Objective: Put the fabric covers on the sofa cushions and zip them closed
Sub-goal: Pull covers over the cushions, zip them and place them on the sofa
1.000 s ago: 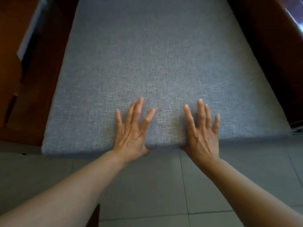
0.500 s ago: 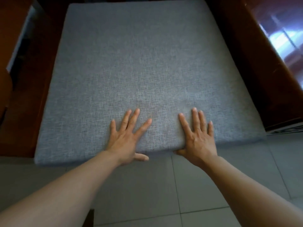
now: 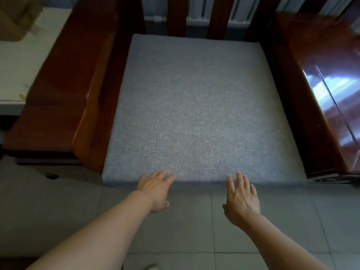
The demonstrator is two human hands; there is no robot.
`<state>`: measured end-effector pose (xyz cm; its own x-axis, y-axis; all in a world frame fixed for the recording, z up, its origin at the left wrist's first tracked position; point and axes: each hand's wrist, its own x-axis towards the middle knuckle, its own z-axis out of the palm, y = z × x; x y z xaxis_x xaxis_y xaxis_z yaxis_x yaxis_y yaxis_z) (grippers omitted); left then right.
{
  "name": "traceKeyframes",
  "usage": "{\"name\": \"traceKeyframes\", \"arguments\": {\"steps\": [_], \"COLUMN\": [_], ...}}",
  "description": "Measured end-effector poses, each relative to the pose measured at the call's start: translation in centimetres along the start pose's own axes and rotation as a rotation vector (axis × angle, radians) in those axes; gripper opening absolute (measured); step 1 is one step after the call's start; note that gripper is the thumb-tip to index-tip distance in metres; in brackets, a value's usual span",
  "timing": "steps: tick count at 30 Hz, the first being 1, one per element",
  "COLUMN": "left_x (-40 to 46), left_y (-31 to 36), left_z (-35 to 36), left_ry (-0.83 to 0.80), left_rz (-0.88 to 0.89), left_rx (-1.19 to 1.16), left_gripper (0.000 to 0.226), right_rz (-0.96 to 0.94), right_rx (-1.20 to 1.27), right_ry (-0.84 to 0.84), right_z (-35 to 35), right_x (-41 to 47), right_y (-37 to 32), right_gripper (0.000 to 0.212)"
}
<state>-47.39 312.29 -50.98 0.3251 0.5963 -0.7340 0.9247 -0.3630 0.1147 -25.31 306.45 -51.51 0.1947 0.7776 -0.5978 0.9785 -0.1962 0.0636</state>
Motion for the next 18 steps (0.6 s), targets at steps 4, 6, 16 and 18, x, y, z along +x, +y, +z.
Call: {"name": "traceKeyframes", "arguments": {"steps": [4,6,16,18], "left_x": [-2.6,-4.1,-14.6,-17.1], "left_y": [-1.7,-2.8,-7.5,-6.7], "left_z": [-1.7,-2.5,-6.9,-8.0], "left_ry": [0.077,0.105,0.213,0.248], "left_rz": [-0.022,-0.044,-0.215,-0.233], "left_rx": [-0.023,-0.051,-0.224,-0.267], "left_gripper": [0.075,0.068,0.064,0.068], "right_rz": [-0.093,-0.147,-0.229,-0.252], "right_rx": [-0.001,-0.019,-0.008,0.004], "right_ry": [0.083,0.124,0.224,0.246], "right_z": [-3.2,-5.0,-13.9,-15.3], "right_x": [-1.5,-2.4,-8.8,-11.0], "right_y": [-3.0,-4.2,-8.5,-8.5], "right_gripper": [0.072,0.068,0.073,0.074]}}
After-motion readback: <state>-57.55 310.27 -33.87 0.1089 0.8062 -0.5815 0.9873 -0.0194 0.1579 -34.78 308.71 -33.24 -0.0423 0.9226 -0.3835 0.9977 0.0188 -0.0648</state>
